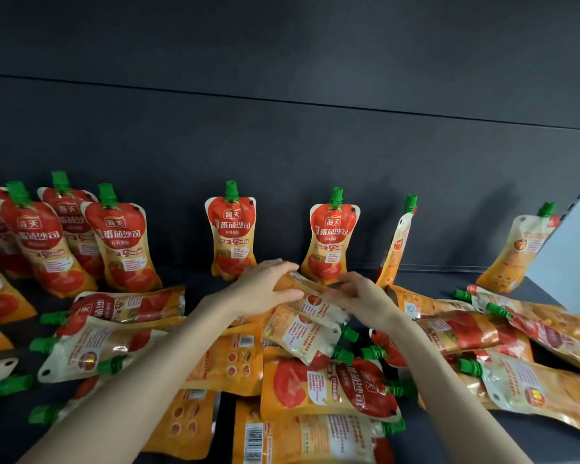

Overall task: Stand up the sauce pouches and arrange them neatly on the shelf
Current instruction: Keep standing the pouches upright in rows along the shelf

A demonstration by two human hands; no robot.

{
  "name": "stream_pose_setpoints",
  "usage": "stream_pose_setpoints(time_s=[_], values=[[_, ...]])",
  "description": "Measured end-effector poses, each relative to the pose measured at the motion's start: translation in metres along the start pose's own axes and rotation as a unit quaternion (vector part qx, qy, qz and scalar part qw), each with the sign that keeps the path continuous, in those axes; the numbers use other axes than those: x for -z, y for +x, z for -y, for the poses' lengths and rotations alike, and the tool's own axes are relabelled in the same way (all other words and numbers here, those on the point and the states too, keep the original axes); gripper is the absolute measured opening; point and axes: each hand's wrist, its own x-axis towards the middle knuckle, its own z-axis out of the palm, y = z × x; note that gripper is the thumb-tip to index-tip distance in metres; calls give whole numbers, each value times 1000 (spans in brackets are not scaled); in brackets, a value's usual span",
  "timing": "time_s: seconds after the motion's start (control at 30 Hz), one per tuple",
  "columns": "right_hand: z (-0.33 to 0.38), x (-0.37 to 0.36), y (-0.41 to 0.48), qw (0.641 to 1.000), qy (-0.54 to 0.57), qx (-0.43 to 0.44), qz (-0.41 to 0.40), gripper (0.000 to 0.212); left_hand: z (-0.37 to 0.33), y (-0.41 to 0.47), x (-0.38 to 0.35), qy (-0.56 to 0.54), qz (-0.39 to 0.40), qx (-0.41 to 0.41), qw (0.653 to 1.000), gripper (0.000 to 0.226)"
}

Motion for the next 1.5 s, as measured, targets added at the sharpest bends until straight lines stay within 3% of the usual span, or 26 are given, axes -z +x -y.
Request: stream_pose_setpoints(time_s=[0.13, 0.3, 0.43, 0.57, 0.77, 1.2, 1.37, 1.5], values=[[4, 2, 2, 1000, 12, 9, 23, 46, 0, 10, 2, 81, 53, -10, 995, 53], [6, 8, 12, 998, 26, -10, 51, 48, 0, 17, 5, 57, 25, -19, 998, 46], [10, 14, 15, 995, 54, -16, 77, 31, 1, 17, 6, 17, 16, -18, 1000, 42], [13, 19, 15, 989, 99, -32, 108, 38, -1, 17, 9, 8, 0, -20, 1000, 42], [11, 27, 11, 983, 149, 8, 106, 33, -7, 17, 11, 10, -25, -42, 999, 34], [4, 34, -15, 972, 222, 69, -18, 20, -15, 12, 9, -17, -115, -92, 989, 24], [10, 46, -29, 936, 336, 93, -44, 22, -29, -10, 23, -85, -176, -142, 970, 23], [21, 48, -31, 902, 412, 119, -46, 18, -34, -37, 36, -184, -205, -122, 954, 23]])
